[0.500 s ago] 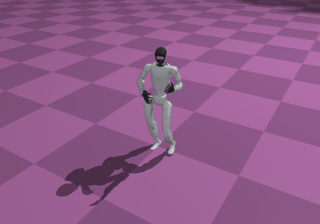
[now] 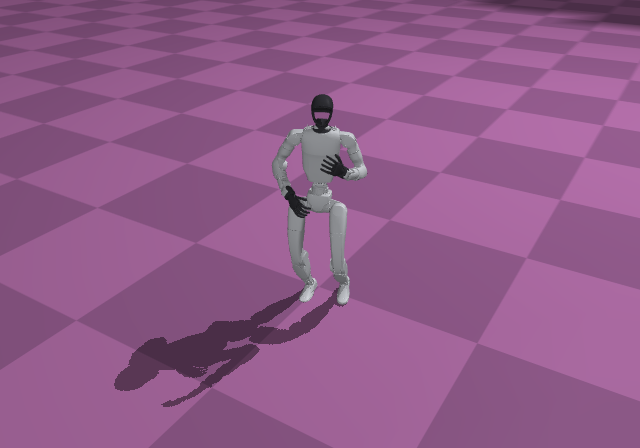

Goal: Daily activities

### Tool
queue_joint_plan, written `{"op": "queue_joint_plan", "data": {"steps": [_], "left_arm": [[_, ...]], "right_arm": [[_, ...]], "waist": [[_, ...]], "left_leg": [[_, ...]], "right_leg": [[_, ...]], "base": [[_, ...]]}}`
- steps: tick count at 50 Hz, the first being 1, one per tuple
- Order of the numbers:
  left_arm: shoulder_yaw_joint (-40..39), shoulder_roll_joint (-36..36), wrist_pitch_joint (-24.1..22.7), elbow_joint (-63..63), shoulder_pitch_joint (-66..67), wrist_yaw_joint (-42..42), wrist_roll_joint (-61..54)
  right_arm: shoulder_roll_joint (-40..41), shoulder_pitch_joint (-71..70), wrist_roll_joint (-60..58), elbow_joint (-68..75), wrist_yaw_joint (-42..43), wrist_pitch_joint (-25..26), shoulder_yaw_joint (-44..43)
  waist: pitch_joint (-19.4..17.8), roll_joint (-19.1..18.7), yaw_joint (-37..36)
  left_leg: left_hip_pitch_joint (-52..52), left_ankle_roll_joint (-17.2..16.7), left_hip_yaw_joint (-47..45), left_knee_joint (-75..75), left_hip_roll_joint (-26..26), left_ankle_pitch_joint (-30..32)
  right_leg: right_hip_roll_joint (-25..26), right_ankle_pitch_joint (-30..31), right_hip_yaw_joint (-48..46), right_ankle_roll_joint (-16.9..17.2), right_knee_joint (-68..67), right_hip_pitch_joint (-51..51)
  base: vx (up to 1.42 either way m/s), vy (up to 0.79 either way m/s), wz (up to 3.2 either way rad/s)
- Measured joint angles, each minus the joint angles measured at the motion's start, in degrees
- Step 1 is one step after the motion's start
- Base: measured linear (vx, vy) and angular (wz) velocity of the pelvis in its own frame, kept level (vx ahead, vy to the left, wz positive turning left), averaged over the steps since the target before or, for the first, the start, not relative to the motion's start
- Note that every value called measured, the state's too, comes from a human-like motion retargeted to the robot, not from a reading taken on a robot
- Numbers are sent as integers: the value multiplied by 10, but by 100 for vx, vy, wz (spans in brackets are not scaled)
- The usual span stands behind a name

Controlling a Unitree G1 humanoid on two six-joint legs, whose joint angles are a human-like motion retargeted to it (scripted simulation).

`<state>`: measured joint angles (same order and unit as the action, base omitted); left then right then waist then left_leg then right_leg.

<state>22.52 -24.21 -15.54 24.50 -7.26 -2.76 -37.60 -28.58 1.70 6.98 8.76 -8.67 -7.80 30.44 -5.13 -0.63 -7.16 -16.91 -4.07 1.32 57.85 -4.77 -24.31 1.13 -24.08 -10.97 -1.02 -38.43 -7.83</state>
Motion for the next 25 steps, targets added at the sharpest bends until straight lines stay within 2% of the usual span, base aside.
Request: {"op": "queue_joint_plan", "data": {"steps": [3,5,8,10,12,13,15,16,20,22,25], "left_arm": [[-14,-16,32,-106,76,-17,43],[-38,-28,49,-193,135,-41,67],[-58,-46,61,-239,238,-76,54],[-62,-52,62,-245,294,-88,25],[-58,-55,61,-245,328,-88,-5],[-54,-56,63,-244,337,-84,-20],[-43,-57,68,-243,345,-81,-32],[-39,-61,72,-242,337,-84,-35],[-24,-86,89,-239,251,-104,-2],[-14,-89,91,-225,173,-106,33],[1,-67,86,-173,61,-95,48]], "right_arm": [[-13,-75,-74,18,2,-1,19],[-8,-144,-78,-7,4,-3,22],[5,-185,-6,-128,6,-3,2],[16,-199,44,-196,9,-5,0],[25,-215,80,-242,9,-15,7],[28,-224,93,-261,9,-22,9],[32,-236,105,-282,8,-28,17],[31,-242,105,-287,8,-27,19],[19,-241,59,-255,12,-10,17],[13,-213,23,-203,6,7,15],[0,-147,-7,-121,-10,18,5]], "waist": [[-24,-21,-25],[-34,-28,-25],[-14,-23,-23],[4,-11,-15],[16,6,5],[19,13,16],[21,16,39],[20,20,49],[1,42,87],[-12,50,94],[-20,46,91]], "left_leg": [[-16,11,15,122,-40,-53],[-7,29,16,124,-49,-58],[24,50,7,18,-22,-1],[45,57,-6,-84,10,70],[65,61,-17,-182,52,129],[76,63,-18,-222,72,144],[95,75,-15,-261,99,140],[105,78,-11,-276,115,117],[124,95,-23,-279,160,-39],[116,99,-37,-258,166,-76],[115,103,-38,-270,157,-55]], "right_leg": [[23,-60,-3,8,-20,24],[35,-55,8,18,-10,35],[32,25,43,33,36,37],[13,127,62,51,44,16],[-18,174,78,61,-16,-38],[-33,174,84,63,-68,-68],[-56,154,84,57,-182,-115],[-70,131,86,53,-244,-135],[-131,21,92,42,-437,-178],[-144,-9,91,36,-465,-175],[-129,-8,81,27,-403,-153]], "base": [[9,-7,-1],[9,-1,-52],[8,5,-69],[4,9,-66],[0,11,-59],[-3,11,-52],[-5,12,-41],[-6,12,-28],[-7,10,13],[-7,5,62],[-6,0,83]]}}
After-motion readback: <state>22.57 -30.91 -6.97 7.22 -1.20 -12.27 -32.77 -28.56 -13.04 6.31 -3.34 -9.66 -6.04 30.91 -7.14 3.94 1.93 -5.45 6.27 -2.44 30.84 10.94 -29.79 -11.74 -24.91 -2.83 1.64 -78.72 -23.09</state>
